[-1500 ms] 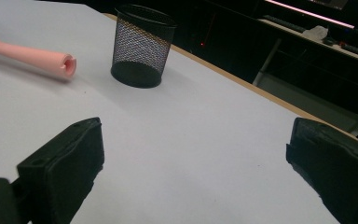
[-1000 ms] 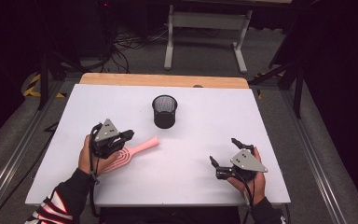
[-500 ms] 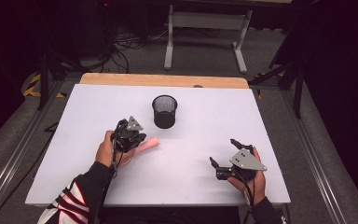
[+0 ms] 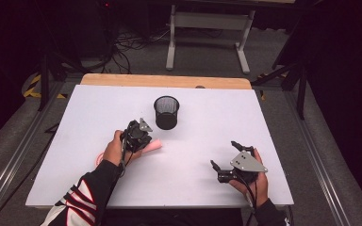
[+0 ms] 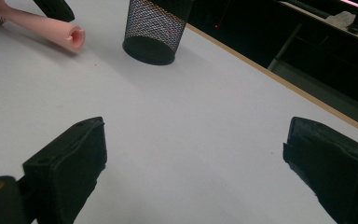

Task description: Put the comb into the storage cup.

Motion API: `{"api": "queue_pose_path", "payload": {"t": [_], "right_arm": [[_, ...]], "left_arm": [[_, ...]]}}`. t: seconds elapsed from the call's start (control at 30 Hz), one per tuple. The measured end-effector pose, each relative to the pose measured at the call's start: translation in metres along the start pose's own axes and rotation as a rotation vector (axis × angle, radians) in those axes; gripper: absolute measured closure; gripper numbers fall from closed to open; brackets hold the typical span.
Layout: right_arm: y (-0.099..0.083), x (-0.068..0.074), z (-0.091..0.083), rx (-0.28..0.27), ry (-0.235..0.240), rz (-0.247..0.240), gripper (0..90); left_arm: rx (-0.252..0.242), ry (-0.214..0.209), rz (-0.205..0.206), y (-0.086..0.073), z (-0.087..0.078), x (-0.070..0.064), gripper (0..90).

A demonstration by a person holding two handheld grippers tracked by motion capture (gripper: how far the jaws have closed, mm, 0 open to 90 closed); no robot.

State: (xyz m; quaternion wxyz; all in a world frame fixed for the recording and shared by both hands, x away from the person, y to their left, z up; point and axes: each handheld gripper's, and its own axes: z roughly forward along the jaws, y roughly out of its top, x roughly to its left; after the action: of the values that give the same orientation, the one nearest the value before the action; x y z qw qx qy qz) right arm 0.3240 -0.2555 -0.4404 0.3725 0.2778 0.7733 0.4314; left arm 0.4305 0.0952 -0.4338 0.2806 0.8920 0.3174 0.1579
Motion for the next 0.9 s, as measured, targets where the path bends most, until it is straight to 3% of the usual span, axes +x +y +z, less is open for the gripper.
{"api": "queue_pose_path", "payload": {"t": [0.23,0.43,0.57,0.9], "right_arm": [[0.000,0.000,-0.001,-0.002,-0.001,-0.004,6.1],[0.000,-0.001,-0.001,-0.001,-0.003,-0.002,6.2],[0.000,-0.002,-0.001,-0.001,-0.004,0.001,6.1],[-0.003,-0.005,-0.001,0.006,-0.005,0.010,6.2]], "left_arm": [[0.012,-0.023,0.029,0.000,-0.002,-0.007,90.0],[0.033,-0.048,0.098,0.001,-0.004,-0.019,90.0],[0.039,-0.064,0.118,-0.002,-0.007,-0.024,90.0],[0.058,-0.115,0.184,-0.022,-0.026,-0.028,90.0]]}}
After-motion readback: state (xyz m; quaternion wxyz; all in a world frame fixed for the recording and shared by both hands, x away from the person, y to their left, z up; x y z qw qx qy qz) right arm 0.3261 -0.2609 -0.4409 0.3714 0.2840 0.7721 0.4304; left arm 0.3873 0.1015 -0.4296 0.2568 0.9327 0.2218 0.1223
